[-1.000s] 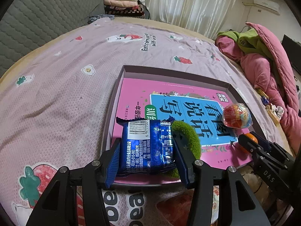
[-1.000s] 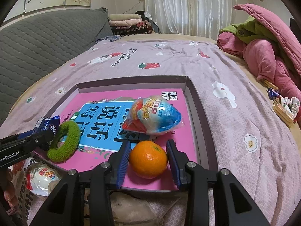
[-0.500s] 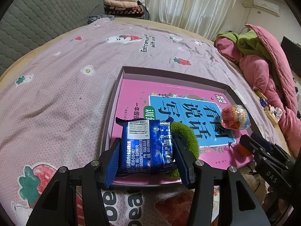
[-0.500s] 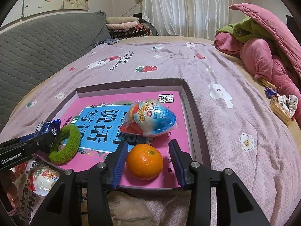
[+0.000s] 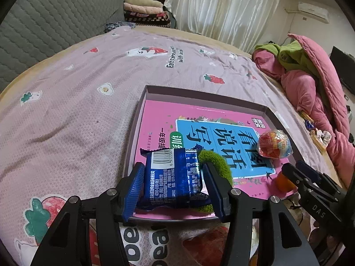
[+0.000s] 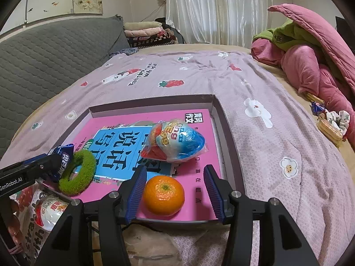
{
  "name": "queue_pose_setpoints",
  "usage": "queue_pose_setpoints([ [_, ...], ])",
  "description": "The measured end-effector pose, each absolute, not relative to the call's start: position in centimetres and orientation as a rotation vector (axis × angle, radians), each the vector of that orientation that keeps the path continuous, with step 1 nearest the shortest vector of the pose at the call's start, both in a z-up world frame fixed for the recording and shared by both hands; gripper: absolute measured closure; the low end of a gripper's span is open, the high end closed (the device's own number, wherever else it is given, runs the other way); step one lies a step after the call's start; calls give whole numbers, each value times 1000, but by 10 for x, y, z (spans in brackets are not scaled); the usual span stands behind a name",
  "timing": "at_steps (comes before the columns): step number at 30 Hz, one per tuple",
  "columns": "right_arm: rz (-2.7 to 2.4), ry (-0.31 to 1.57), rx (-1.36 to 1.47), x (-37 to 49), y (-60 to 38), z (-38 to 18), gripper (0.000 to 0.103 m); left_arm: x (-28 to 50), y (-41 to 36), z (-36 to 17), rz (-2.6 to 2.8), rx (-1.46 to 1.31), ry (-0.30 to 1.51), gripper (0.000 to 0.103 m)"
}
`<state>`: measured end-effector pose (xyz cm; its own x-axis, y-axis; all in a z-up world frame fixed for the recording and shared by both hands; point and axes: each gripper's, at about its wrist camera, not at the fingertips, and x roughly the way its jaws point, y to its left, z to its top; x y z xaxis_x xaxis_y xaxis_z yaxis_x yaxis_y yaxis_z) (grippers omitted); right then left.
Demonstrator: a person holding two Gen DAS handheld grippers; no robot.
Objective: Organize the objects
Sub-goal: 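Open the left tool to drop the packet while the right tool releases the orange, then withdraw both open tools from the tray back over the bedspread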
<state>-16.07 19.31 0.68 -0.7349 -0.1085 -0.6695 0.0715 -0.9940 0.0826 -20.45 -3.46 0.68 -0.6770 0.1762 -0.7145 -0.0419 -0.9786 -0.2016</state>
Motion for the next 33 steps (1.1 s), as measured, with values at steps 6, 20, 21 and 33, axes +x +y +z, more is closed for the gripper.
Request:
queue_pose_setpoints([
  [6, -2840, -83, 1076, -159, 193, 10, 45, -203, -37, 10, 2761, -1184, -274, 46],
  [20, -2861, -86, 995, -153, 194, 21, 39, -192, -35, 22, 2781, -1109, -242, 42],
  [21, -2860, -86, 987, -153, 194, 22, 38, -191, -35, 23, 2784, -1105, -242, 42],
  [33, -2865, -66, 894, -142, 192, 35, 35, -182, -35, 32, 2813, -1076, -215, 35],
])
